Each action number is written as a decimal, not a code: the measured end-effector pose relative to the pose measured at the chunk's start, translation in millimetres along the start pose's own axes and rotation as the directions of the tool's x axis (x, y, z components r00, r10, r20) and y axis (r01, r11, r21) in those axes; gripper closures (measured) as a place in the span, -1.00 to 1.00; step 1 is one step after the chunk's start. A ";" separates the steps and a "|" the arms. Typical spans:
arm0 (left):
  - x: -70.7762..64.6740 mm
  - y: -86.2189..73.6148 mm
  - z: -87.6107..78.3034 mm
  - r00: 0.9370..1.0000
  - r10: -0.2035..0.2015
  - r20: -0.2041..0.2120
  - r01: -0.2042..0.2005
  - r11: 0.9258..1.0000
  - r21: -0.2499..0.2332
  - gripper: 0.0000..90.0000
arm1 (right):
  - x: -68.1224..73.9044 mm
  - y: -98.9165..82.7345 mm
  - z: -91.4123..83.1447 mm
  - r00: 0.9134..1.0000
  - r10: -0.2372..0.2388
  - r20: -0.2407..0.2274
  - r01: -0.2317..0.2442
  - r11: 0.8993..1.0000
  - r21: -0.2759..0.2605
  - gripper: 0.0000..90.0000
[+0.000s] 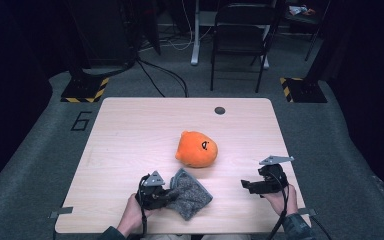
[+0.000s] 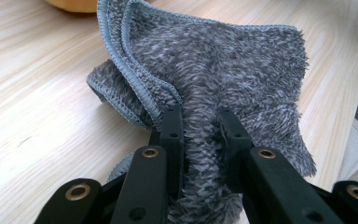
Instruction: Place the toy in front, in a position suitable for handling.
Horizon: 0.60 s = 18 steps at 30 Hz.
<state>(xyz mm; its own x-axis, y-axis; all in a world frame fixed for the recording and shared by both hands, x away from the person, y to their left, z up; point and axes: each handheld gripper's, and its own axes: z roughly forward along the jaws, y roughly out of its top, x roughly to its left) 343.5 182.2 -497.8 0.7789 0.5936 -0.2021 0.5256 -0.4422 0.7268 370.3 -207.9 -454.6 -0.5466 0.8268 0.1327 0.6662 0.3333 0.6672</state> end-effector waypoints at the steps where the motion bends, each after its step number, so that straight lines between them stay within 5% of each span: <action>1: -1.4 1.6 2.6 1.000 0.007 0.007 -0.007 1.000 0.004 0.68 | -0.1 -0.7 -0.3 1.000 0.004 0.001 -0.004 1.000 0.002 -0.68; 18: -14.6 16.0 37.5 0.997 0.034 0.066 -0.037 0.998 0.046 0.66 | 0.4 -10.6 -5.9 1.000 0.013 0.018 -0.013 1.000 0.005 -0.68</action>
<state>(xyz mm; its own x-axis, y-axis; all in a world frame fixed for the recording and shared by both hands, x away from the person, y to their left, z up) 353.3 141.2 -507.8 0.8172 0.5328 -0.2198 0.5114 -0.4944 0.7029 360.0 -213.8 -457.3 -0.5286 0.8391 0.1284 0.6760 0.3246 0.6616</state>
